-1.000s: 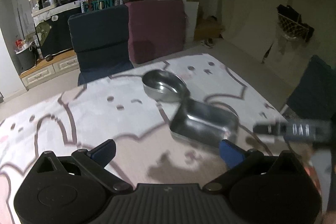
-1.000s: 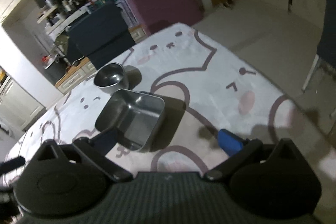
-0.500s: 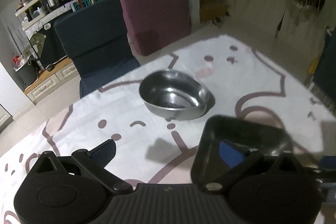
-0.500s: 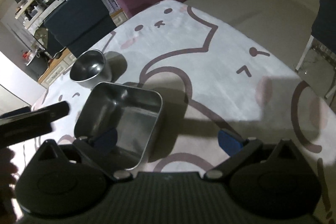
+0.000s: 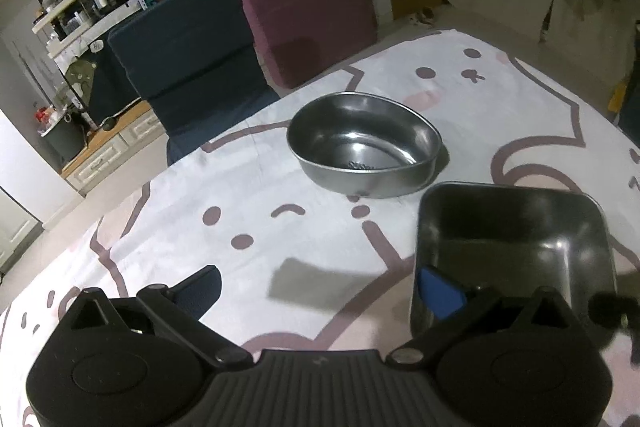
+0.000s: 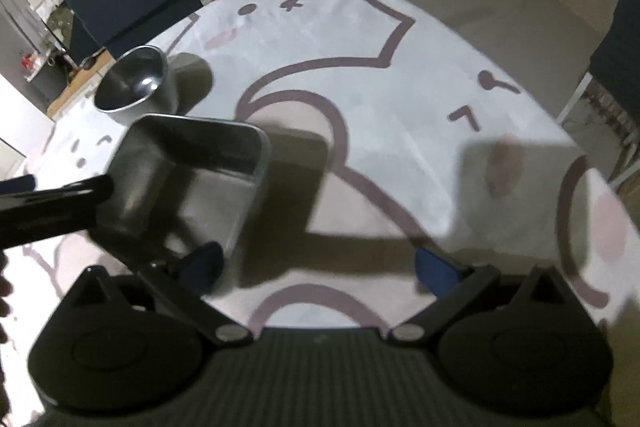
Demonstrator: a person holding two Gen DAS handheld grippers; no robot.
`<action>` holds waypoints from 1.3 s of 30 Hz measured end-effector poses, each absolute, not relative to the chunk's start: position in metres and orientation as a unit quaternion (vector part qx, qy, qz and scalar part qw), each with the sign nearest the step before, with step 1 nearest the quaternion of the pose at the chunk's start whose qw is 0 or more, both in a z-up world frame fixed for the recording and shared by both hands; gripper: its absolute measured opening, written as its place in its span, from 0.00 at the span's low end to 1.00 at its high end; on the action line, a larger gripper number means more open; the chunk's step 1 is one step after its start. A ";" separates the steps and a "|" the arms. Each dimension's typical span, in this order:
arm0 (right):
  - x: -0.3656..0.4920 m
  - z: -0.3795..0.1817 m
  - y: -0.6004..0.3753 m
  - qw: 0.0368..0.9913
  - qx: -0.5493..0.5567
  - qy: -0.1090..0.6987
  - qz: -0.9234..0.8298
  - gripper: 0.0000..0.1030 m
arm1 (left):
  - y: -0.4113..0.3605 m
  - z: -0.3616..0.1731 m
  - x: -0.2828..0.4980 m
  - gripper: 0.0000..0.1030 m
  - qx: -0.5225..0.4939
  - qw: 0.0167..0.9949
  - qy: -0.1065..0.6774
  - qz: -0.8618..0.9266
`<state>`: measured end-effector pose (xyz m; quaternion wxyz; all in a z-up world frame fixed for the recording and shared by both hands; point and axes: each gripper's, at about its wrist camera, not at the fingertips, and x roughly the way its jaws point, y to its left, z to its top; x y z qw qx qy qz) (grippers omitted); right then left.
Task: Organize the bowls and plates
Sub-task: 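Move both grippers to the second rectangular steel tray and close on its rim, then lift the second steel tray with both grippers and carry it toward the bowl stack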
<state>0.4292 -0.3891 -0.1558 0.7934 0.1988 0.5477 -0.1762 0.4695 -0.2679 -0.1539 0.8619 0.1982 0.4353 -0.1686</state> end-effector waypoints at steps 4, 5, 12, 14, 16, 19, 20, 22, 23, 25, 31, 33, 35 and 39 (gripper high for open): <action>0.430 -0.161 -0.400 0.790 0.212 0.546 -0.181 0.99 | -0.256 -0.153 0.462 0.92 0.173 0.861 0.444 -0.179; 0.431 -0.163 -0.404 0.788 0.218 0.548 -0.179 0.98 | -0.252 -0.153 0.461 0.89 0.160 0.861 0.448 -0.179; 0.430 -0.158 -0.409 0.796 0.224 0.540 -0.154 0.85 | -0.238 -0.156 0.454 0.64 0.066 0.858 0.478 -0.176; 0.431 -0.158 -0.410 0.800 0.226 0.536 -0.145 0.83 | -0.239 -0.159 0.452 0.58 0.056 0.854 0.486 -0.177; 0.432 -0.155 -0.410 0.802 0.225 0.534 -0.141 0.78 | -0.240 -0.161 0.449 0.54 0.053 0.852 0.491 -0.177; 0.434 -0.151 -0.405 0.810 0.220 0.529 -0.126 0.68 | -0.241 -0.164 0.448 0.49 0.049 0.849 0.495 -0.178; 0.434 -0.150 -0.404 0.812 0.220 0.527 -0.121 0.68 | -0.241 -0.164 0.448 0.46 0.045 0.848 0.497 -0.180; 0.440 -0.150 -0.402 0.817 0.221 0.520 -0.114 0.60 | -0.241 -0.165 0.449 0.41 0.039 0.846 0.499 -0.183; 0.441 -0.149 -0.402 0.820 0.222 0.515 -0.113 0.57 | -0.241 -0.165 0.449 0.39 0.037 0.845 0.500 -0.185; 0.441 -0.148 -0.404 0.824 0.227 0.506 -0.114 0.45 | -0.242 -0.164 0.450 0.35 0.034 0.844 0.501 -0.189; 0.444 -0.147 -0.401 0.829 0.234 0.501 -0.081 0.14 | -0.248 -0.163 0.446 0.07 0.019 0.840 0.500 -0.209; 0.447 -0.146 -0.397 0.830 0.226 0.504 -0.073 0.07 | -0.250 -0.161 0.444 0.03 0.021 0.841 0.499 -0.210; 0.448 -0.145 -0.393 0.832 0.216 0.507 -0.068 0.05 | -0.249 -0.160 0.442 0.03 0.017 0.841 0.498 -0.213; 0.447 -0.144 -0.391 0.830 0.213 0.512 -0.066 0.05 | -0.241 -0.154 0.434 0.03 0.006 0.842 0.496 -0.213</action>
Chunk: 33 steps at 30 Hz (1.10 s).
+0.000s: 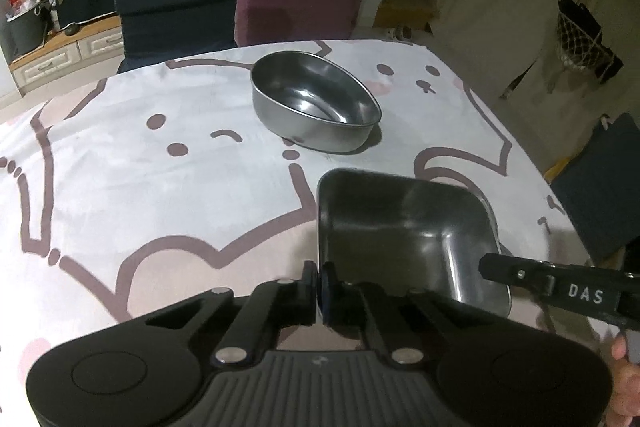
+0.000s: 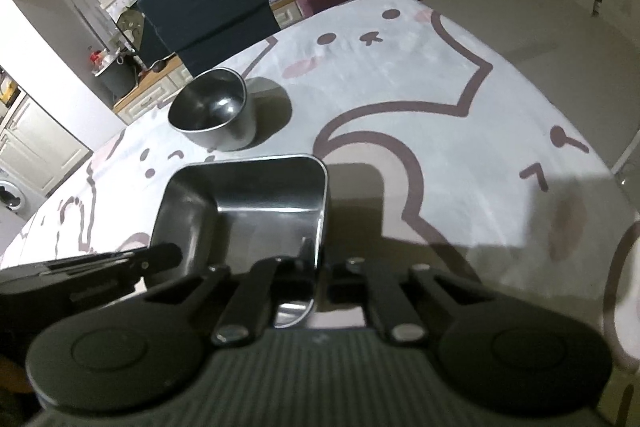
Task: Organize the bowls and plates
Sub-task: 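Lift the second steel tray with both grippers and carry it toward the bowl stack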
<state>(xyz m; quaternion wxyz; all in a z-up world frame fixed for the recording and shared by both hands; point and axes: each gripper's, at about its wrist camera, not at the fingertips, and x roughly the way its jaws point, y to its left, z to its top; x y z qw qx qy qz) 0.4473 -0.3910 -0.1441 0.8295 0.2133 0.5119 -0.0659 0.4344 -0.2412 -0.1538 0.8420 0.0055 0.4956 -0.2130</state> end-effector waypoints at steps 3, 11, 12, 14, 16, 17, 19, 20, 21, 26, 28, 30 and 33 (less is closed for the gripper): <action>0.444 -0.139 -0.387 0.831 0.209 0.512 -0.061 0.04 | -0.235 -0.143 0.424 0.04 0.004 0.848 0.487 -0.209; 0.425 -0.103 -0.373 0.852 0.199 0.482 -0.038 0.03 | -0.218 -0.102 0.384 0.05 -0.013 0.867 0.454 -0.206; 0.421 -0.097 -0.373 0.856 0.199 0.477 -0.035 0.03 | -0.217 -0.096 0.378 0.05 -0.015 0.869 0.449 -0.206; 0.411 -0.086 -0.372 0.861 0.196 0.468 -0.027 0.03 | -0.213 -0.085 0.365 0.06 -0.019 0.873 0.440 -0.208; 0.401 -0.075 -0.371 0.867 0.194 0.459 -0.018 0.03 | -0.209 -0.074 0.352 0.06 -0.024 0.877 0.431 -0.211; 0.395 -0.070 -0.371 0.869 0.192 0.455 -0.014 0.03 | -0.207 -0.069 0.345 0.07 -0.027 0.878 0.427 -0.213; 0.385 -0.061 -0.371 0.874 0.193 0.446 -0.008 0.03 | -0.203 -0.059 0.330 0.07 -0.029 0.882 0.418 -0.216; 0.378 -0.056 -0.370 0.875 0.194 0.443 -0.005 0.03 | -0.202 -0.055 0.322 0.08 -0.030 0.884 0.414 -0.217; 0.374 -0.052 -0.370 0.876 0.195 0.441 -0.003 0.03 | -0.199 -0.050 0.314 0.08 -0.031 0.885 0.410 -0.218; 0.345 -0.023 -0.363 0.888 0.183 0.422 0.009 0.03 | -0.184 -0.034 0.277 0.08 -0.044 0.892 0.394 -0.218; 0.333 -0.016 -0.359 0.892 0.174 0.416 0.015 0.03 | -0.178 -0.030 0.264 0.08 -0.049 0.893 0.390 -0.219; 0.321 -0.009 -0.353 0.896 0.162 0.413 0.020 0.03 | -0.173 -0.028 0.250 0.09 -0.053 0.894 0.387 -0.220; 0.303 -0.002 -0.344 0.901 0.149 0.407 0.025 0.03 | -0.166 -0.030 0.231 0.09 -0.057 0.893 0.386 -0.224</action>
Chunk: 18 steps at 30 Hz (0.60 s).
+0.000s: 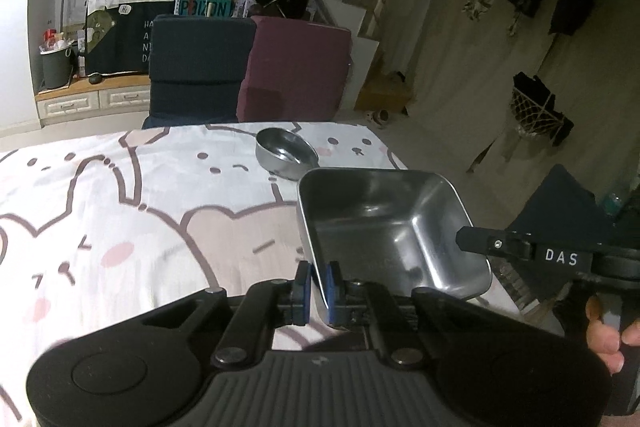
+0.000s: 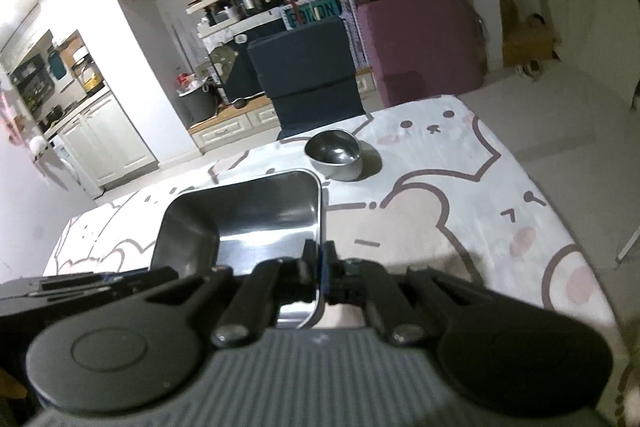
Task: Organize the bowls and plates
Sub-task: 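Lift the second steel tray with both grippers and carry it toward the bowl stack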
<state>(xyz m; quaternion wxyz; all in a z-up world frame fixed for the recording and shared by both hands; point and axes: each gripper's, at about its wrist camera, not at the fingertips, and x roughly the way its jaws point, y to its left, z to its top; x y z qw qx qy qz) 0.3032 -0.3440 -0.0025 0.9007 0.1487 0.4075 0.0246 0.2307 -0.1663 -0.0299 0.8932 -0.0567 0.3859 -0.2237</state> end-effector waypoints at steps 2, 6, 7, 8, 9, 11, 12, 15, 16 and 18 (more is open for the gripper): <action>0.293 -0.003 -0.341 0.902 0.144 0.407 0.025 0.03 | -0.163 -0.034 0.220 0.09 -0.057 0.892 0.388 -0.225; 0.277 -0.014 -0.339 0.899 0.143 0.413 0.018 0.02 | -0.158 -0.046 0.206 0.10 -0.061 0.888 0.396 -0.226; 0.274 -0.015 -0.337 0.898 0.139 0.417 0.015 0.02 | -0.158 -0.049 0.203 0.10 -0.061 0.887 0.399 -0.225; 0.274 -0.014 -0.335 0.898 0.135 0.418 0.015 0.02 | -0.157 -0.052 0.202 0.10 -0.062 0.886 0.401 -0.225; 0.272 -0.012 -0.332 0.900 0.128 0.417 0.016 0.02 | -0.156 -0.055 0.202 0.10 -0.064 0.884 0.404 -0.225; 0.269 -0.012 -0.329 0.901 0.115 0.419 0.016 0.02 | -0.155 -0.062 0.201 0.09 -0.071 0.880 0.413 -0.225; 0.270 -0.014 -0.328 0.900 0.108 0.422 0.016 0.02 | -0.154 -0.065 0.200 0.09 -0.074 0.878 0.416 -0.225; 0.272 -0.015 -0.326 0.899 0.088 0.428 0.017 0.02 | -0.156 -0.075 0.198 0.09 -0.078 0.873 0.426 -0.225; 0.273 -0.017 -0.326 0.899 0.080 0.431 0.019 0.02 | -0.158 -0.079 0.199 0.09 -0.078 0.871 0.430 -0.225; 0.273 -0.020 -0.326 0.897 0.063 0.437 0.020 0.02 | -0.162 -0.086 0.199 0.08 -0.077 0.868 0.437 -0.224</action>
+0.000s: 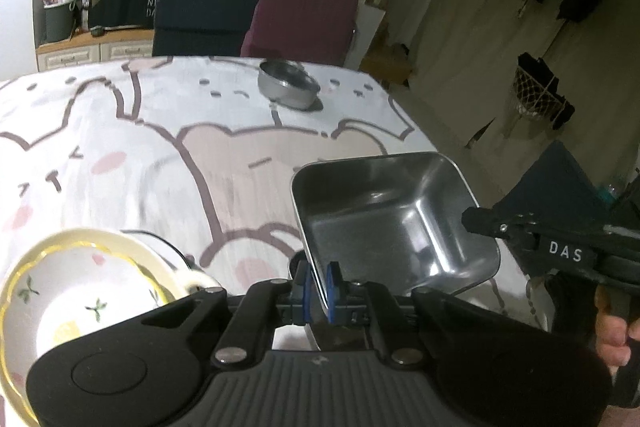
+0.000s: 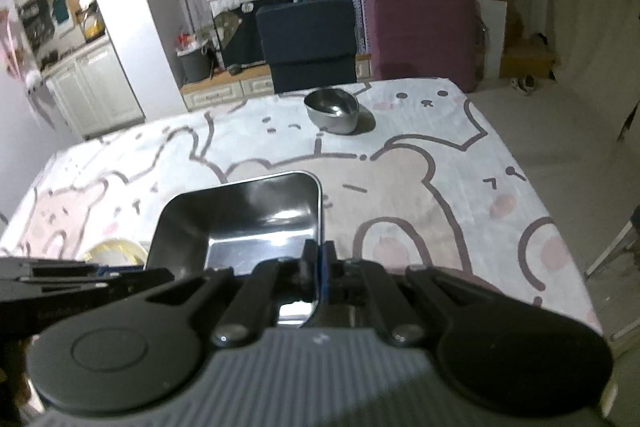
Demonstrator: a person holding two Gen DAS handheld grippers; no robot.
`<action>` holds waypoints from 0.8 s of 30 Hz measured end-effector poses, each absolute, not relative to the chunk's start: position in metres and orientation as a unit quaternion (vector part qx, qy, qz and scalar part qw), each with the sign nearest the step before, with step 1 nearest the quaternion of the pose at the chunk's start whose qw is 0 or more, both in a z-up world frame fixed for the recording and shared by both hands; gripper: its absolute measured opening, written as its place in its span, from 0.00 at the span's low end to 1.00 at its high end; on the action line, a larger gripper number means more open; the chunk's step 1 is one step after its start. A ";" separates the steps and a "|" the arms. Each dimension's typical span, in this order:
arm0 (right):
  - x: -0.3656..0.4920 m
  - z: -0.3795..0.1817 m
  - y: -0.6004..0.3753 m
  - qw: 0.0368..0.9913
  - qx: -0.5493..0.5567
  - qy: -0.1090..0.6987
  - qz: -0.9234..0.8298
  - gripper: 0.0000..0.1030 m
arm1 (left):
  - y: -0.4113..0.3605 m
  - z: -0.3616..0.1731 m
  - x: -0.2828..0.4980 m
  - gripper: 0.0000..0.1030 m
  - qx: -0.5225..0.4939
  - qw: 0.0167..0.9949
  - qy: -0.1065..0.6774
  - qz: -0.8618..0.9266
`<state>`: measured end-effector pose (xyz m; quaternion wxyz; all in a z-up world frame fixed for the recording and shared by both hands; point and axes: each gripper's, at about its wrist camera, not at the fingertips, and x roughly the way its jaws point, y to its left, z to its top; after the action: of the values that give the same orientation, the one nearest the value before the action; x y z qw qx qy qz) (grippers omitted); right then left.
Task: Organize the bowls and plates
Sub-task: 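Lift the second steel tray with both grippers and carry it toward the bowl stack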
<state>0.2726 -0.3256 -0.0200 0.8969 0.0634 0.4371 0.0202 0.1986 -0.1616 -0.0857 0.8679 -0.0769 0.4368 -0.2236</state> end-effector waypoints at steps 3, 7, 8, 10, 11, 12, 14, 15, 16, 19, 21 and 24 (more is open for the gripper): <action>0.271 -0.025 -0.326 0.894 0.044 0.446 0.019 0.02 | -0.171 -0.097 0.199 0.08 -0.068 0.864 0.448 -0.219; 0.268 -0.029 -0.321 0.888 0.015 0.459 0.013 0.03 | -0.183 -0.109 0.199 0.08 -0.048 0.860 0.462 -0.211; 0.268 -0.030 -0.321 0.886 0.009 0.463 0.012 0.03 | -0.185 -0.111 0.199 0.08 -0.041 0.860 0.464 -0.209; 0.269 -0.032 -0.319 0.884 -0.002 0.467 0.012 0.03 | -0.187 -0.116 0.201 0.08 -0.034 0.859 0.469 -0.204; 0.269 -0.033 -0.318 0.883 -0.008 0.469 0.012 0.03 | -0.187 -0.118 0.201 0.08 -0.033 0.858 0.471 -0.201; 0.269 -0.034 -0.316 0.882 -0.013 0.471 0.013 0.03 | -0.187 -0.120 0.201 0.08 -0.033 0.857 0.474 -0.198; 0.269 -0.035 -0.312 0.881 -0.023 0.473 0.015 0.03 | -0.188 -0.124 0.202 0.09 -0.027 0.856 0.478 -0.193; 0.269 -0.035 -0.309 0.880 -0.027 0.475 0.016 0.03 | -0.188 -0.125 0.201 0.09 -0.022 0.857 0.479 -0.190; 0.269 -0.036 -0.307 0.879 -0.032 0.475 0.017 0.04 | -0.188 -0.126 0.201 0.10 -0.018 0.857 0.479 -0.187; 0.268 -0.036 -0.301 0.878 -0.042 0.477 0.023 0.04 | -0.186 -0.128 0.202 0.10 -0.016 0.857 0.482 -0.184; 0.268 -0.036 -0.298 0.878 -0.048 0.476 0.022 0.04 | -0.186 -0.128 0.201 0.11 -0.013 0.857 0.482 -0.182; 0.268 -0.035 -0.295 0.877 -0.053 0.477 0.020 0.04 | -0.188 -0.131 0.202 0.11 -0.011 0.855 0.485 -0.182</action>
<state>0.2682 -0.2950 -0.0353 0.8771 -0.0531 0.4769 0.0204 0.2016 -0.1877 -0.1305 0.8553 -0.0110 0.4851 -0.1817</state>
